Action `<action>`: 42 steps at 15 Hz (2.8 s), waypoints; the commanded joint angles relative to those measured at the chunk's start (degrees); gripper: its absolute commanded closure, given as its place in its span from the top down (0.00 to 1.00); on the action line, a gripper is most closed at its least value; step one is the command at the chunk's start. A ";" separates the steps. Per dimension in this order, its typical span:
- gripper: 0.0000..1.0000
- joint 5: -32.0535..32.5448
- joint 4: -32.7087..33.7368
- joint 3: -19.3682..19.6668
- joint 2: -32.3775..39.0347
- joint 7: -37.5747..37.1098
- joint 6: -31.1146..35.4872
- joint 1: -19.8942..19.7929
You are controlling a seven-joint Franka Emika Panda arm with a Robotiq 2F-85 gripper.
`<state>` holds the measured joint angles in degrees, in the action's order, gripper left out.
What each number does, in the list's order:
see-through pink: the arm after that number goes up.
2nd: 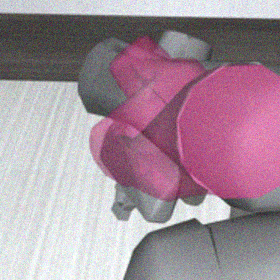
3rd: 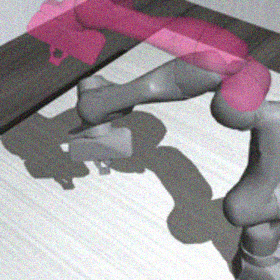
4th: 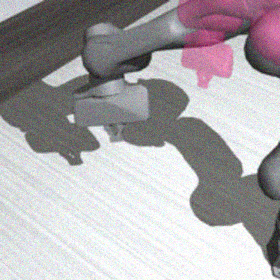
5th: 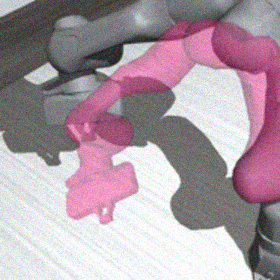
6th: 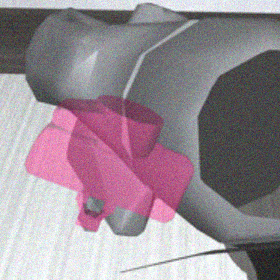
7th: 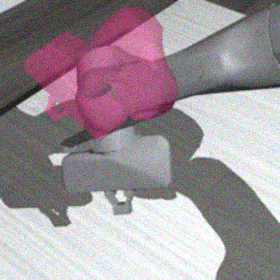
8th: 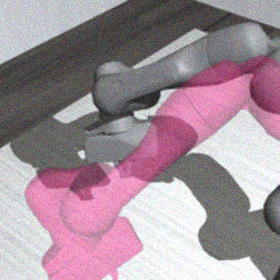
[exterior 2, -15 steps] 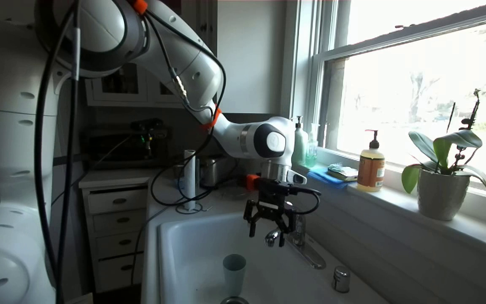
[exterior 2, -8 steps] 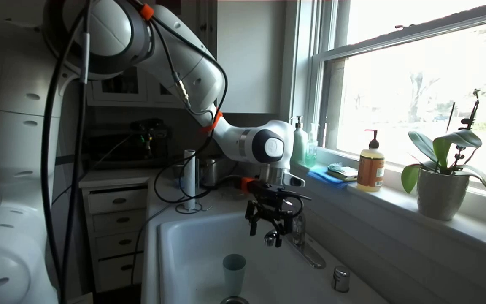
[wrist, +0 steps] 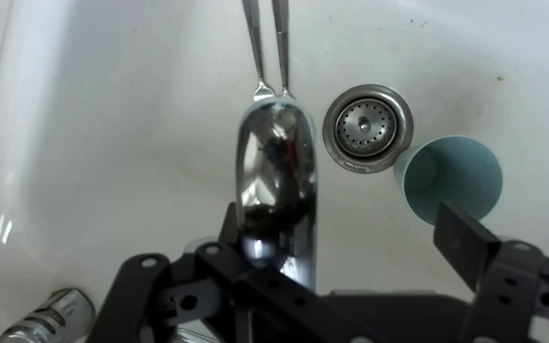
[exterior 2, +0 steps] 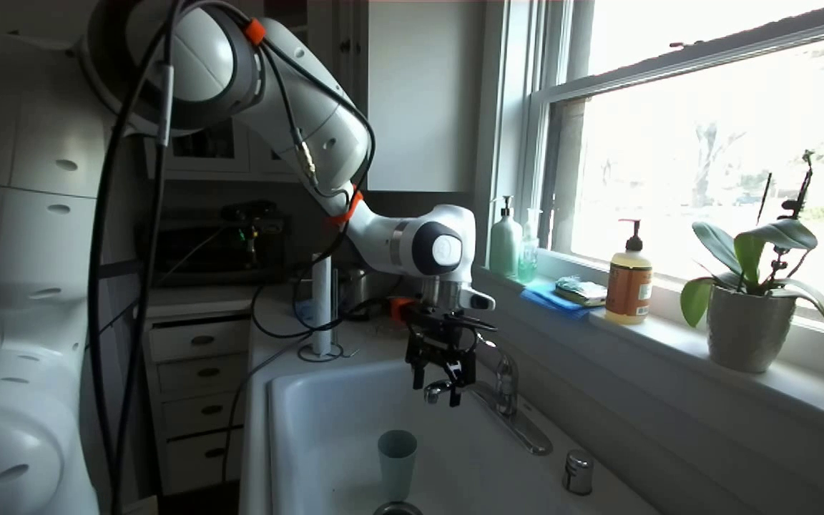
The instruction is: Pick up the light blue cup on the counter top and put it in the sink, move the tap nozzle to the mouth of the cup and open tap using the faucet
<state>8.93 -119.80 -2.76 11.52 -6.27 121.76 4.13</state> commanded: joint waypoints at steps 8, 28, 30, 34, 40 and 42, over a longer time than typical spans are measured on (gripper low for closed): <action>1.00 -0.75 1.67 -1.27 3.47 -9.63 5.87 4.01; 1.00 -5.01 2.55 -3.03 4.54 -9.26 17.42 5.03; 1.00 -5.12 2.78 -3.05 4.60 -9.19 17.36 4.98; 1.00 -5.93 3.22 -3.05 4.76 -9.12 17.49 4.80; 1.00 -6.59 3.36 -3.01 4.84 -9.16 17.61 4.82; 1.00 -6.40 3.43 -2.84 4.92 -9.50 18.10 4.85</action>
<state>4.00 -119.17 -5.50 14.72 -15.89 137.16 8.50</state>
